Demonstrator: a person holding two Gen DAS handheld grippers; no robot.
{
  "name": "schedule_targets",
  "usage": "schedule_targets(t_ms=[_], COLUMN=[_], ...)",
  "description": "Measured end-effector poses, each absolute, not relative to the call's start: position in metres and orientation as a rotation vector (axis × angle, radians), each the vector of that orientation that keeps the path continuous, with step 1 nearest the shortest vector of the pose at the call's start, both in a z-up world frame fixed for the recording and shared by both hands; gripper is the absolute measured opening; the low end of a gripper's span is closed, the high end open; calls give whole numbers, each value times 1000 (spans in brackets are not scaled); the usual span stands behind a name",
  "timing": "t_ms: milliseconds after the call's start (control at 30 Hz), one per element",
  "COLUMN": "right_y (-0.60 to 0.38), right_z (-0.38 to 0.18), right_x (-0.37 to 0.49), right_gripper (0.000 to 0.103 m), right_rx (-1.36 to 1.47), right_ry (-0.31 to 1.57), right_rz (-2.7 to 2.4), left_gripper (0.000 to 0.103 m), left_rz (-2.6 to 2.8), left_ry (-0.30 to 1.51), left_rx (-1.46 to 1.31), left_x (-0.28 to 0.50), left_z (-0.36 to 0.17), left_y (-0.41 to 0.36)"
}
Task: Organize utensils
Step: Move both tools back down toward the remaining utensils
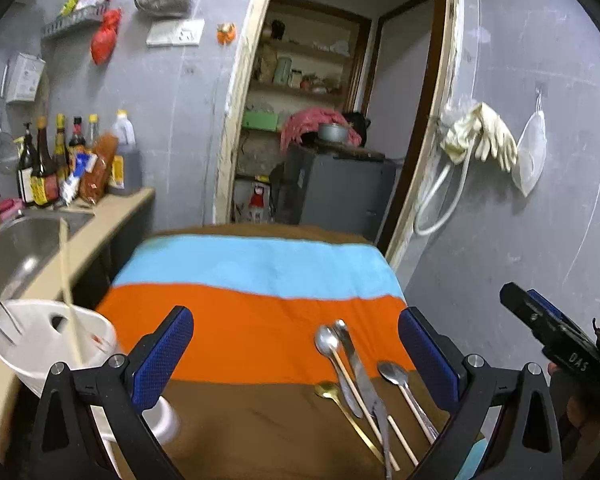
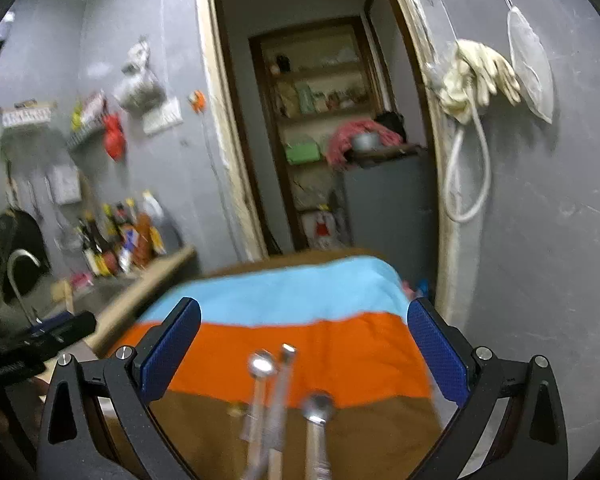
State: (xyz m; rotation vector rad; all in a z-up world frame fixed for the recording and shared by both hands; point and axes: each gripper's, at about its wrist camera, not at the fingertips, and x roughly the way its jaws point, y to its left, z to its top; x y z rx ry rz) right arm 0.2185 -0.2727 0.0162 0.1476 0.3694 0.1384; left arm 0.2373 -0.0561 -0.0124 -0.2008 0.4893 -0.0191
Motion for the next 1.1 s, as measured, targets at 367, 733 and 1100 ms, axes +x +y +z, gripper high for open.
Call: schedule_targets(t_ms=[367, 733, 1100], right_y=[-313, -299, -267], right_z=[-61, -125, -151], right_x=[265, 299, 311], right_gripper=[101, 57, 36], right_rx=[190, 234, 193], right_ry=[618, 799, 905], right_rz=[192, 333, 426], left_gripper=[103, 102, 79], left_rz=[-2, 0, -40], left_ry=[654, 742, 798], left_rx=[-246, -337, -340], left_x=[266, 301, 350], left_z=[-67, -105, -125], left_y=[-77, -76, -78])
